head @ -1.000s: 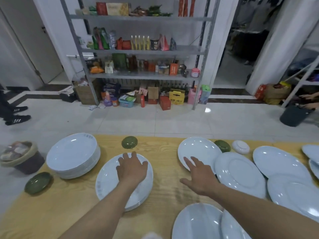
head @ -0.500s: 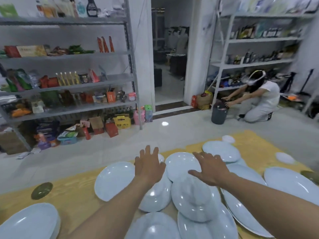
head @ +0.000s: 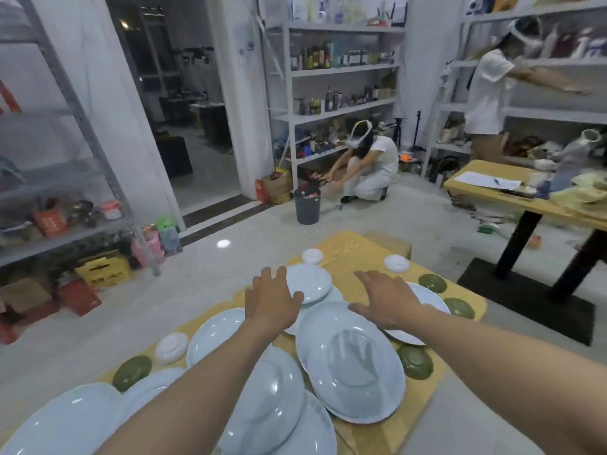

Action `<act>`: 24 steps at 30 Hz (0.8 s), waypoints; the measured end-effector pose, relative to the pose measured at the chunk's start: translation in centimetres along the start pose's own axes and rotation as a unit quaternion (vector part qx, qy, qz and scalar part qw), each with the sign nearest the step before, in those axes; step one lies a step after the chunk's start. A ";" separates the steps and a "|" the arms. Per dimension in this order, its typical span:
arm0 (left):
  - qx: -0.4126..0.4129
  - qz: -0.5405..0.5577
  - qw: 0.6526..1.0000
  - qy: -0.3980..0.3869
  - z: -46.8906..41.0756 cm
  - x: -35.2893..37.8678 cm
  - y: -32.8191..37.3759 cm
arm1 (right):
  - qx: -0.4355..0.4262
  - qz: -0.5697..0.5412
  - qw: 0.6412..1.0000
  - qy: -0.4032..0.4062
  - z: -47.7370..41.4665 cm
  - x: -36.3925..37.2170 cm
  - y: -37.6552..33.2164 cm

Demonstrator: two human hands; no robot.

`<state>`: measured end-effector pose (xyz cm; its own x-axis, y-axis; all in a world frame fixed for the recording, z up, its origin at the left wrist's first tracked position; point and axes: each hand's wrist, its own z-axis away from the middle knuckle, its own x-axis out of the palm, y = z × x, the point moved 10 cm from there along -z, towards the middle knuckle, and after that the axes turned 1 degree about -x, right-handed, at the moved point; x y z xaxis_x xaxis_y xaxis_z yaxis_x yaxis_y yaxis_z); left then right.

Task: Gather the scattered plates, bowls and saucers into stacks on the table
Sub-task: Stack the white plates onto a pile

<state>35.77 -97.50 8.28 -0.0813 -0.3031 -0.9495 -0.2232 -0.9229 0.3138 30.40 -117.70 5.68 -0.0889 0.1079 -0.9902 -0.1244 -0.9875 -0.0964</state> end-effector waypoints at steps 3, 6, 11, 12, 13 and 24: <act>-0.003 0.066 0.997 -0.042 -2.2 2.8 3.4 | 0.047 -0.030 0.998 0.002 -0.1 -0.3 4.8; -0.024 0.147 0.982 -0.113 -3.8 6.4 7.1 | 0.113 -0.092 0.989 -0.002 -0.3 0.3 10.4; -0.129 0.302 0.921 -0.209 -7.7 13.3 12.9 | 0.274 -0.241 0.931 -0.024 -2.1 4.5 21.8; -0.153 0.330 0.906 -0.218 -8.6 14.7 13.9 | 0.312 -0.270 0.911 -0.026 -2.4 5.4 24.0; -0.175 0.348 0.894 -0.223 -9.5 16.1 14.8 | 0.348 -0.299 0.888 -0.035 -2.6 6.6 26.0; -0.289 0.352 0.860 -0.232 -16.7 28.6 18.8 | 0.437 -0.498 0.732 -0.158 -5.4 19.1 35.3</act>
<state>45.49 -127.48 -13.14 -0.4067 -0.8309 -0.3798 0.5485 -0.5545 0.6258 29.66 -151.14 -17.17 0.2685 0.8821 -0.3871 -0.8559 0.0341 -0.5160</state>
